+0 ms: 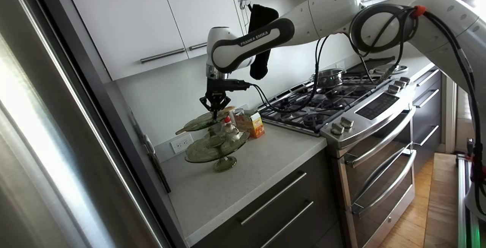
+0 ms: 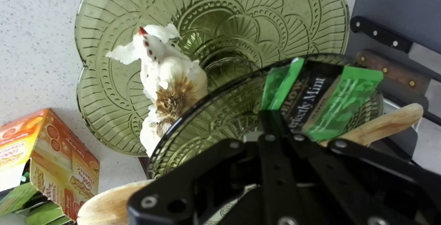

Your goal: Pick up one green packet from the top of the serving tray and put it in the orange box

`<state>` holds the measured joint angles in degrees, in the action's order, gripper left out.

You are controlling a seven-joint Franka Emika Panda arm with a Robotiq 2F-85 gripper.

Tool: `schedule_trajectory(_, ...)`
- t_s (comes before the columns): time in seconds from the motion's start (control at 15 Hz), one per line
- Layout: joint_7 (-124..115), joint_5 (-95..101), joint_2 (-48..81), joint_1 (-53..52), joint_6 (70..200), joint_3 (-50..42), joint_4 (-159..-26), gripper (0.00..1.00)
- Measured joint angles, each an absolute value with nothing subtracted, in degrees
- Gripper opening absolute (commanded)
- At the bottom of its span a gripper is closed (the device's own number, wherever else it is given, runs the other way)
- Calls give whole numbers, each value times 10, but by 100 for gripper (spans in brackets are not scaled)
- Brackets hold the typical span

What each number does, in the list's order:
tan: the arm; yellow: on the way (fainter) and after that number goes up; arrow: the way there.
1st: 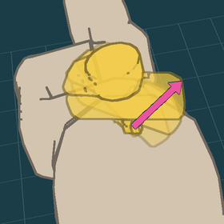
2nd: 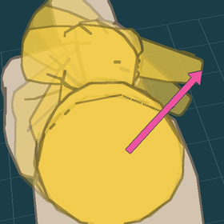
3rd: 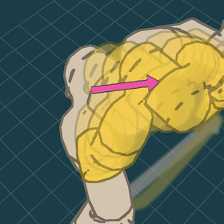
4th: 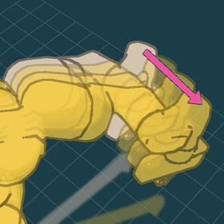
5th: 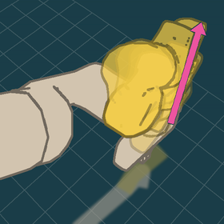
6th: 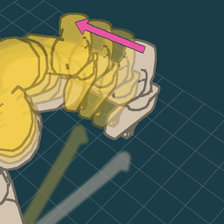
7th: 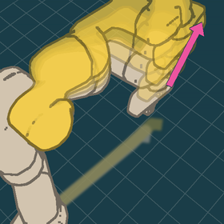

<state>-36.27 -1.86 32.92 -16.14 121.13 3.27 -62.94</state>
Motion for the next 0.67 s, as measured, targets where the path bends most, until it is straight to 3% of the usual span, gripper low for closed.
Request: schedule_trajectory(0.67, -359, -22, 325, -161, 1175, 42, -614, 0)
